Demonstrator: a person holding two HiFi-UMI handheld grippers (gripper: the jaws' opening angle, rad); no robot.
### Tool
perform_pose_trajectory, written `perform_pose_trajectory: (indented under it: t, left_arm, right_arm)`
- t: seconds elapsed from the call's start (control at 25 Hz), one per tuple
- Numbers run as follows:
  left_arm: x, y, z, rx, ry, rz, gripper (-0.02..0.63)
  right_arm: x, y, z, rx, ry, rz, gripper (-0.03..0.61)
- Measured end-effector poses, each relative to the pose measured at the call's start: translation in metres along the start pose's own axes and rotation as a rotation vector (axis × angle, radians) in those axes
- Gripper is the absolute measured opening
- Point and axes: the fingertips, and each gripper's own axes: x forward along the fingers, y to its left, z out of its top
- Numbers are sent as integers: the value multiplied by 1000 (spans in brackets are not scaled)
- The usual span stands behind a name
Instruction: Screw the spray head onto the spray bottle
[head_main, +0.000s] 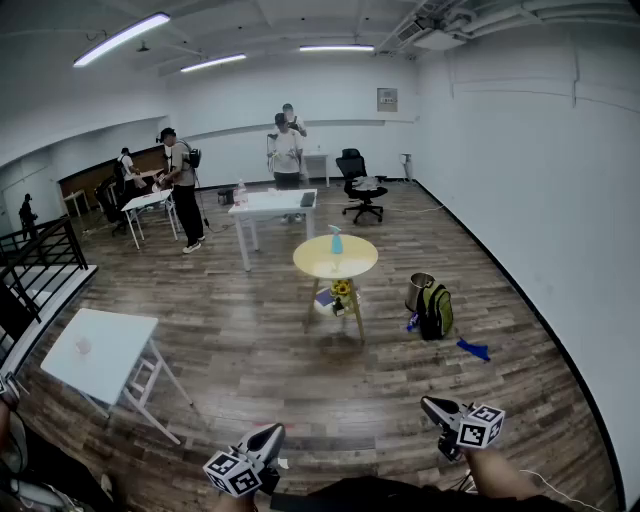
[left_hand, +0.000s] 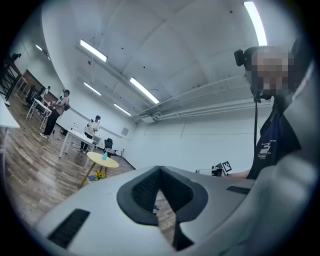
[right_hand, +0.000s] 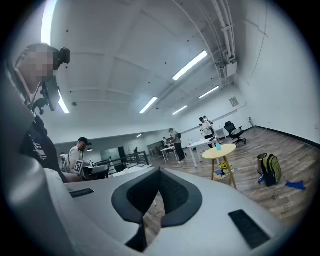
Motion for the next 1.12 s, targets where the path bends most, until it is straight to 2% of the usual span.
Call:
perform_pose_trajectory:
  t: [0.16,0.72,1.12]
  left_arm:
    - [7,-10,8,1,4,-9,20]
    - [7,-9,3,-1,5,2,20]
    - [-8,15,14,-29,6,0,20]
  right_arm:
    - [-1,-2,2,2,2,0,2]
    - [1,-10,5,33,-16,-6,2]
    - [32,10,1,37,17,4,2]
